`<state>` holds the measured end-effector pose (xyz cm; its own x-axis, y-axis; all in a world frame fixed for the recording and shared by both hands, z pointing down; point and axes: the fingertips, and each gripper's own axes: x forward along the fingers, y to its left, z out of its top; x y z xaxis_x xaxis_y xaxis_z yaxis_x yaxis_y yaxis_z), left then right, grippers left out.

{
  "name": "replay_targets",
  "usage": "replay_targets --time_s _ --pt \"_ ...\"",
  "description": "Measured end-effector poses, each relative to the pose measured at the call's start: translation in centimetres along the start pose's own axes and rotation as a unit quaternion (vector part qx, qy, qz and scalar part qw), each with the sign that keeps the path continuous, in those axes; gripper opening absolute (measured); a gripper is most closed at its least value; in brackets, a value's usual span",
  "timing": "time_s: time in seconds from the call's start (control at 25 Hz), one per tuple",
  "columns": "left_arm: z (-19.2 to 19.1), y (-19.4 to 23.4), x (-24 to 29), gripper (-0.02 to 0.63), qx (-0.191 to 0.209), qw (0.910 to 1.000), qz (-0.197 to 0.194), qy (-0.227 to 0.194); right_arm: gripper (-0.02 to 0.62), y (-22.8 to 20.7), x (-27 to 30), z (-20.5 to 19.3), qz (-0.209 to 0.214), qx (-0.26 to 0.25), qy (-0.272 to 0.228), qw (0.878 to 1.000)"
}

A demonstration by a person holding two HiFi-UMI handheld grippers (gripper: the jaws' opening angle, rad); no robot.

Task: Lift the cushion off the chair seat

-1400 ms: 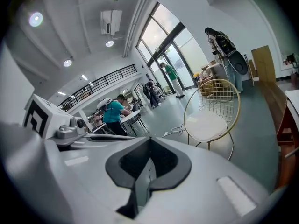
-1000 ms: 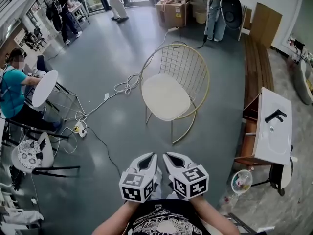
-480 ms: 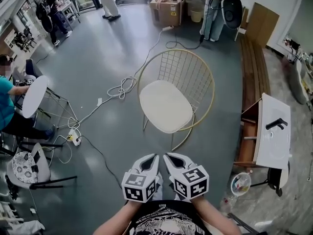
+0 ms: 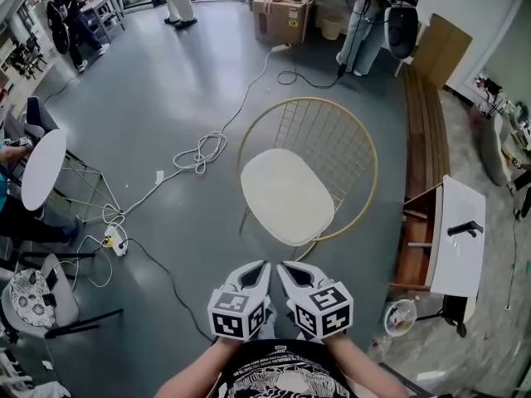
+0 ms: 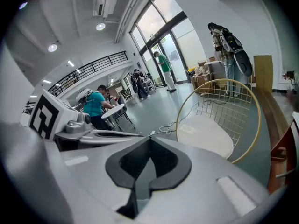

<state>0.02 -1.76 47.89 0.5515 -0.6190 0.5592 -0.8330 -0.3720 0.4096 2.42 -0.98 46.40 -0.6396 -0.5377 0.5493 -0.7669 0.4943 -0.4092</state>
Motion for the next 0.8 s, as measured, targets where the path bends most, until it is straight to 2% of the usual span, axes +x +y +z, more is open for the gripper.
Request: replay_targets --time_s 0.36,0.52,0.8 --pt "1.3 5.2 1.5 -0.005 -0.045 0.9987 -0.022 0.008 -0.002 0.6 5.0 2.1 -0.021 -0.025 0.033 0.999" --pt "0.7 6.9 2.9 -0.005 -0.058 0.9975 -0.036 0.014 -0.002 0.3 6.6 1.8 -0.028 -0.030 0.048 0.998" --pt "-1.1 9.1 6.1 -0.003 -0.112 0.9909 -0.072 0.019 -0.002 -1.2 8.8 1.0 -0.034 -0.031 0.067 0.997"
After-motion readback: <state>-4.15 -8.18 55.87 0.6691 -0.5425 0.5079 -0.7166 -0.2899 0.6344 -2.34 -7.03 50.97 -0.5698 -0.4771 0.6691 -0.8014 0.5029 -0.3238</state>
